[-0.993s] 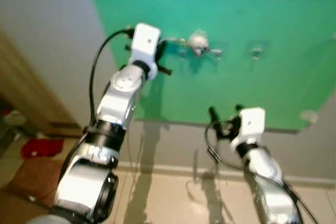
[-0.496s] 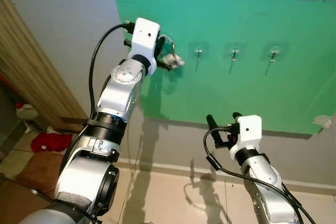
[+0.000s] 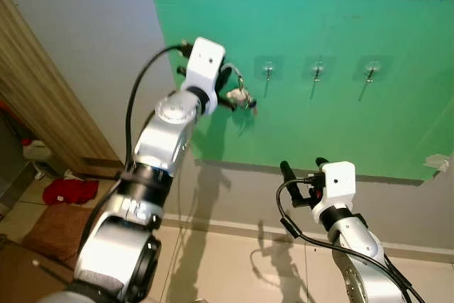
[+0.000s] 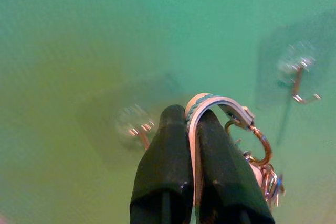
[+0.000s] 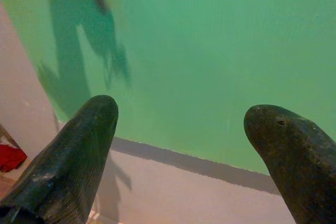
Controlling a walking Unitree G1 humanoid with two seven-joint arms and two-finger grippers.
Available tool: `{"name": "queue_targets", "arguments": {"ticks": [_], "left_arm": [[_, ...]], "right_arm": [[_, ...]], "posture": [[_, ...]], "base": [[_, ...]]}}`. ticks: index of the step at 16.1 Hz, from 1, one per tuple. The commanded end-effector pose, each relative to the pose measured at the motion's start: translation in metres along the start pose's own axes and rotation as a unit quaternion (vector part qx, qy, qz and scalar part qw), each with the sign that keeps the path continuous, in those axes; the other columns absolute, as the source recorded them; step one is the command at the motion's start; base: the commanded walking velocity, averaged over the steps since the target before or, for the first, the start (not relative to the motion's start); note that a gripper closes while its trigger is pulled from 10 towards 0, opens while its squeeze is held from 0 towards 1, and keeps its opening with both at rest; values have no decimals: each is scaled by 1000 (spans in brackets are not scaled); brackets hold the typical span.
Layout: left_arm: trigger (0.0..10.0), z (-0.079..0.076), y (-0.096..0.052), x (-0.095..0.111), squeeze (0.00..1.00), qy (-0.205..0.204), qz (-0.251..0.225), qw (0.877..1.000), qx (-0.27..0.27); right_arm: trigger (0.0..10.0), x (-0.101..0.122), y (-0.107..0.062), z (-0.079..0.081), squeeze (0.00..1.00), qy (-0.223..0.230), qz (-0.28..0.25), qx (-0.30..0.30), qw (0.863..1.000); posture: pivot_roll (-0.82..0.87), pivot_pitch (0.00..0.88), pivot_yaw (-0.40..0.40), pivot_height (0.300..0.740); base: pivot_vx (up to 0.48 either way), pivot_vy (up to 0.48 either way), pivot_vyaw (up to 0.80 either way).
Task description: Hang keys on a hook
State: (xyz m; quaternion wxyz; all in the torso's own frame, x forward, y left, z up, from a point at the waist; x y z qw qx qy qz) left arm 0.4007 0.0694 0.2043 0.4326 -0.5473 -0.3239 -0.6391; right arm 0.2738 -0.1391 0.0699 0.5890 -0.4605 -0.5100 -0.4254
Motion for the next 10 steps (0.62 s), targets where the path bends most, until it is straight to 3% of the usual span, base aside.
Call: {"name": "queue_targets", "arguments": {"ticks": [1, 10], "left_arm": [[0, -6, -3, 2, 0, 2, -3, 1000, -8], [0, -14, 11, 16, 0, 16, -29, 999, 15]], "right_arm": [[10000, 3, 0, 5, 0, 0, -3, 10, 1000], [10000, 1, -8, 8, 0, 5, -2, 2, 1000]], "posture": [[-167, 0, 143, 740], [-193, 0, 171, 740]], "base": [[0, 0, 0], [0, 0, 0]]}}
Point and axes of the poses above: a point about 5 cm out from each wrist's last joint towards the gripper, its own y axis pointing out of the wrist towards the gripper, its own x axis along the axis of the wrist's last joint, z = x × y, the point moved 3 cm from there along y, pointing out of the wrist towards the gripper, and after that the axes turned 2 degrees about y, right-handed, at the moved point
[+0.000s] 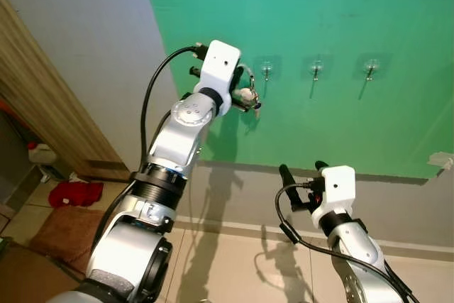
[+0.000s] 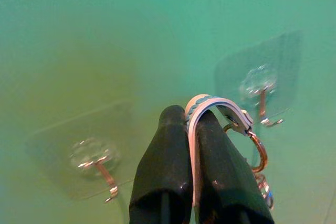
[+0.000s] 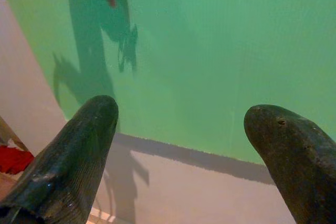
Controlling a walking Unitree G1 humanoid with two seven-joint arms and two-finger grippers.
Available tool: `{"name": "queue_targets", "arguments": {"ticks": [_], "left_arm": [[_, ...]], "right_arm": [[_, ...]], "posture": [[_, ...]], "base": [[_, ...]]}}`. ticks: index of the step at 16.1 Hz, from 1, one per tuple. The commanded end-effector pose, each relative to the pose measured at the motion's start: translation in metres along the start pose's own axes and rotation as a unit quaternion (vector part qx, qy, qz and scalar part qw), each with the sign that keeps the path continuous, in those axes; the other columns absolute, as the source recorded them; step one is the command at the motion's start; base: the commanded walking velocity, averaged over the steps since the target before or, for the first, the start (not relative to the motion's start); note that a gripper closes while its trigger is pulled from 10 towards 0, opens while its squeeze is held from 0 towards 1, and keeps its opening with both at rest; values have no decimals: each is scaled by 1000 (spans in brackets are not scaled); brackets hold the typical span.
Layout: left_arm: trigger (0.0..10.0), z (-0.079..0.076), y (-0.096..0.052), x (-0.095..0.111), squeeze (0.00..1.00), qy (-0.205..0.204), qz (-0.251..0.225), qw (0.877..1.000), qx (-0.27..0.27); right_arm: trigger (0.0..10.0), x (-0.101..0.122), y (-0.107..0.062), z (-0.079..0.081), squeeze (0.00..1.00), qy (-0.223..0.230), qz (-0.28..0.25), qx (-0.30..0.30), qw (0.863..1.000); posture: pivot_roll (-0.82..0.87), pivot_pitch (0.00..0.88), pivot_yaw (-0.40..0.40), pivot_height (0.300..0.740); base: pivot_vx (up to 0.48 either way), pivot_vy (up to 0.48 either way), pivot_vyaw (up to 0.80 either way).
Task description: Hang keys on a hook
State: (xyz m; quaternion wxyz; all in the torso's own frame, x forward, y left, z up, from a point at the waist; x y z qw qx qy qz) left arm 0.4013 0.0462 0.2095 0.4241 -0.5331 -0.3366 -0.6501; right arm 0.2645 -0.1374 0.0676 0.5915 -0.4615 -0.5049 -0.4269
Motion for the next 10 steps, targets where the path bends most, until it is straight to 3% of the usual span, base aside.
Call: {"name": "queue_targets", "arguments": {"ticks": [1, 4, 7, 10], "left_arm": [[0, 0, 3, 8, 0, 9, -9, 1000, 5], [0, -17, 6, 7, 0, 24, -12, 1000, -13], [0, -16, 12, 3, 0, 61, -6, 998, -1], [0, -15, 13, 4, 0, 66, -7, 998, -1]], "right_arm": [[10000, 3, -2, 5, 0, 0, -4, 3, 1000], [10000, 3, -3, 5, 0, 1, -3, -2, 1000], [10000, 2, -6, 5, 0, 4, -2, -8, 1000], [10000, 0, -8, 7, 0, 7, 0, -11, 1000]], "posture": [[-195, 0, 174, 740], [-203, 0, 185, 740], [-207, 0, 197, 740], [-210, 0, 207, 740]], "base": [[0, 0, 0], [0, 0, 0], [0, 0, 0], [0, 0, 0]]}}
Point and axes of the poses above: a point about 5 cm out from each wrist's last joint towards the gripper, its own y axis pointing out of the wrist towards the gripper, its own x axis along the axis of the wrist's last joint, z = x × y, the point moved 3 cm from there along y, pointing out of the wrist towards the gripper, and after that the axes turned 2 degrees about y, right-handed, at the moved point
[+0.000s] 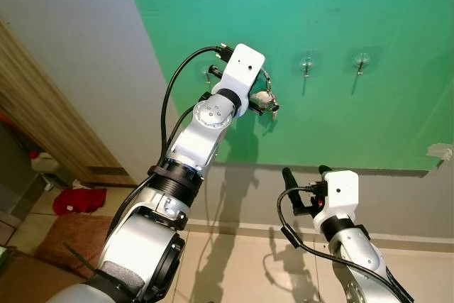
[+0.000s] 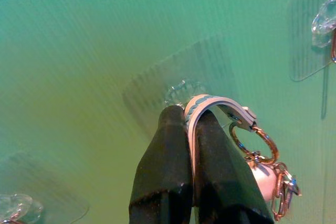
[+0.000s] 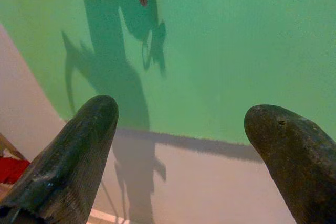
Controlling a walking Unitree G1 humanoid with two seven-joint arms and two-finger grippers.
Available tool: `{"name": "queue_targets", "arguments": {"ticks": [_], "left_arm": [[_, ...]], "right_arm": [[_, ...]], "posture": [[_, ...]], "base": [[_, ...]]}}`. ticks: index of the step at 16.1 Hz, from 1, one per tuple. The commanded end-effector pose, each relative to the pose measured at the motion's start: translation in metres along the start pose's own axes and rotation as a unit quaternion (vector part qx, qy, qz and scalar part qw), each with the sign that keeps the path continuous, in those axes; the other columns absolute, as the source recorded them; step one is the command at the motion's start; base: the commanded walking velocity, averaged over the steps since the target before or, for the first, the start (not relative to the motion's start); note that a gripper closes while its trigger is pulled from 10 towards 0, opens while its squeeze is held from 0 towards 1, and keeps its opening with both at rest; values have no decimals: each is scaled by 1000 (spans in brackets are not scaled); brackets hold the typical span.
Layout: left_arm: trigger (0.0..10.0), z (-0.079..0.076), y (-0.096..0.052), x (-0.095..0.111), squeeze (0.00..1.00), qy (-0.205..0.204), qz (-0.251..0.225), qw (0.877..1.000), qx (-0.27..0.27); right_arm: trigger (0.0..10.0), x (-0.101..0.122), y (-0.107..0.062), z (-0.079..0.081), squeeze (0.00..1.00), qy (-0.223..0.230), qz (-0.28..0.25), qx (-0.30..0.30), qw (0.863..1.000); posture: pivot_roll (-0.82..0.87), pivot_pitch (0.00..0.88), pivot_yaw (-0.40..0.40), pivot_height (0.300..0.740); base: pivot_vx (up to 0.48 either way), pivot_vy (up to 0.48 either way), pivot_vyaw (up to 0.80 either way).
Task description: Hang keys on a hook
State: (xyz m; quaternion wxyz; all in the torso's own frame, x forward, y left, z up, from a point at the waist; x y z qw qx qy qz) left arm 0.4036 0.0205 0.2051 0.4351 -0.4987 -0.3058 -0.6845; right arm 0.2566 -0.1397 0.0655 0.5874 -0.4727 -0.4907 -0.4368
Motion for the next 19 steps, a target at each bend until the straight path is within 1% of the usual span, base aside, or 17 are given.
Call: {"name": "queue_targets", "arguments": {"ticks": [1, 4, 7, 8, 9, 11, 13, 14, 15, 17, 19], "left_arm": [[0, 9, 1, 6, 0, 11, -7, 1000, 11], [0, 10, 0, 9, 0, 7, -13, 1000, 11], [0, 11, 2, 11, 0, 15, -22, 1000, 9], [0, 13, 3, 12, 0, 16, -24, 1000, 10], [0, 21, 4, 12, 0, 22, -29, 999, 16], [0, 30, 6, 7, 0, 24, -24, 999, 23], [0, 41, 5, -2, 0, 10, -9, 999, 43], [0, 44, 5, -4, 0, 9, -5, 999, 47], [0, 47, 4, -9, 0, -3, 2, 998, 56], [0, 50, 3, -15, 0, -17, 8, 998, 66], [0, 57, 2, -18, 0, -34, 10, 996, 87]], "right_arm": [[10000, 3, -1, 8, 0, 1, -3, 8, 1000], [10000, 2, -1, 8, 0, 2, -1, 5, 1000], [10000, 2, 1, 9, 0, 1, 0, 7, 1000], [10000, 2, 2, 9, 0, 1, 0, 7, 1000], [10000, 3, 3, 10, 0, 1, 0, 9, 1000], [10000, 3, 3, 11, 0, 0, 1, 11, 1000], [10000, 2, 2, 10, 0, -1, 2, 13, 1000], [10000, 2, 2, 10, 0, -1, 2, 13, 1000], [10000, 1, 1, 10, 0, -1, 4, 13, 1000], [10000, 0, 0, 9, 0, -2, 6, 13, 1000], [10000, 0, 0, 8, 0, -3, 8, 14, 1000]], "posture": [[-210, 0, 208, 740], [-207, 0, 210, 740], [-201, 0, 207, 740], [-198, 0, 205, 740], [-195, 0, 201, 740], [-194, 0, 198, 740], [-195, 0, 198, 740], [-195, 0, 198, 740], [-196, 0, 197, 740], [-196, 1, 195, 740], [-192, 0, 193, 740]], "base": [[0, 0, 0], [0, 0, 0], [0, 0, 0], [0, 0, 0], [0, 0, 0], [0, 0, 0], [0, 0, 0], [0, 0, 0], [0, 0, 0], [0, 0, 0], [0, 0, 0]]}}
Point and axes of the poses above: a point about 5 cm out from each wrist's last joint towards the gripper, its own y axis pointing out of the wrist towards the gripper, its own x axis along the axis of the wrist's last joint, z = x × y, the point moved 3 cm from there along y, pointing out of the wrist towards the gripper, and after that the axes turned 2 degrees about y, right-handed, at the moved point
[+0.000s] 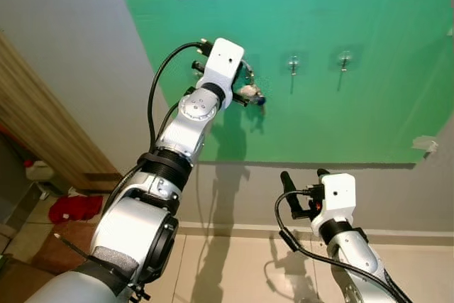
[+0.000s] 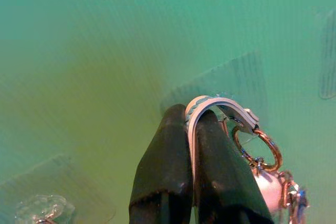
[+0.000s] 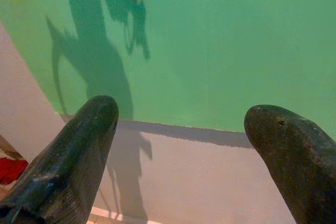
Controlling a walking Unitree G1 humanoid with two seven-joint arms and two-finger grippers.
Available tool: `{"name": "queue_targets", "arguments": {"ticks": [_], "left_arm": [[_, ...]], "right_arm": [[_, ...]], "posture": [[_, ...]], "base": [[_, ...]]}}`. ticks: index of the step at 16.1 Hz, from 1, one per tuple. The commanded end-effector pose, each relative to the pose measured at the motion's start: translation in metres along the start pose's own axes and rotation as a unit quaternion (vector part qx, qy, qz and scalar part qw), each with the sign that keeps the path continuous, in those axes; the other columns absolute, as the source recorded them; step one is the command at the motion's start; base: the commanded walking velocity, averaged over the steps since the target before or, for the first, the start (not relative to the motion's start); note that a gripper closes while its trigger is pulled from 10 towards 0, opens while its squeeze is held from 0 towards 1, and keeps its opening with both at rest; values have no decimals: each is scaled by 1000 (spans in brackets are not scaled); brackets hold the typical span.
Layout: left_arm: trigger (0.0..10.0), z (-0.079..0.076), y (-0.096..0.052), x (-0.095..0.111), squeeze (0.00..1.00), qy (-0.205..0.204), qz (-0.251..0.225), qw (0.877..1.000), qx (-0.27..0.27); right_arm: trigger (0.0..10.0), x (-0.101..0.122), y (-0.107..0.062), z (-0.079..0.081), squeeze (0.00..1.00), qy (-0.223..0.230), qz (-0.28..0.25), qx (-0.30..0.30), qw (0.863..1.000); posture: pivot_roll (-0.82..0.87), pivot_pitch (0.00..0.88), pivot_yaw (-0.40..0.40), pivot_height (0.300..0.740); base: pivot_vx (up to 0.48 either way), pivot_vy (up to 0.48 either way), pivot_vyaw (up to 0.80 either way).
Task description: Hang keys on a hook
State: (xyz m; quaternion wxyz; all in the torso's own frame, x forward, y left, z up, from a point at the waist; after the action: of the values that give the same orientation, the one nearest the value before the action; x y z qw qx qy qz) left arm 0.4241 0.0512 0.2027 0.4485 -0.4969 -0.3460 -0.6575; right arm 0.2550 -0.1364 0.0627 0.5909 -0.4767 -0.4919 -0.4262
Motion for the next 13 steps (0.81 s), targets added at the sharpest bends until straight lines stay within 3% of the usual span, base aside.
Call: {"name": "queue_targets", "arguments": {"ticks": [1, 5, 13], "left_arm": [[0, 25, -2, -4, 0, -11, 10, 999, 49], [0, 40, -10, -26, 0, -35, 41, 995, 86], [0, 60, -21, -44, 0, -47, 55, 988, 134]], "right_arm": [[10000, 3, 1, 6, 0, 3, -1, 9, 1000], [10000, 1, 3, 9, 0, 2, 4, 15, 1000], [10000, 0, 1, 6, 0, -1, 9, 19, 1000]], "posture": [[-190, 0, 192, 740], [-186, 0, 189, 740], [-184, 0, 180, 740]], "base": [[0, 0, 0], [0, 0, 0], [0, 0, 0]]}}
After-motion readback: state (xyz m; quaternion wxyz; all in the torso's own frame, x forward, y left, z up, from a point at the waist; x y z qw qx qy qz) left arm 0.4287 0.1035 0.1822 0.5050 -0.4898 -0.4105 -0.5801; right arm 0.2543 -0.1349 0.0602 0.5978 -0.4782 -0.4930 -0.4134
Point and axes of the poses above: a point about 5 cm out from each wrist's last joint towards the gripper, its own y axis pointing out of the wrist towards the gripper, its own x axis along the axis of the wrist's last joint, z = x × y, the point moved 3 cm from there along y, pointing out of the wrist towards the gripper, and after that the axes turned 2 degrees about y, right-handed, at the moved point
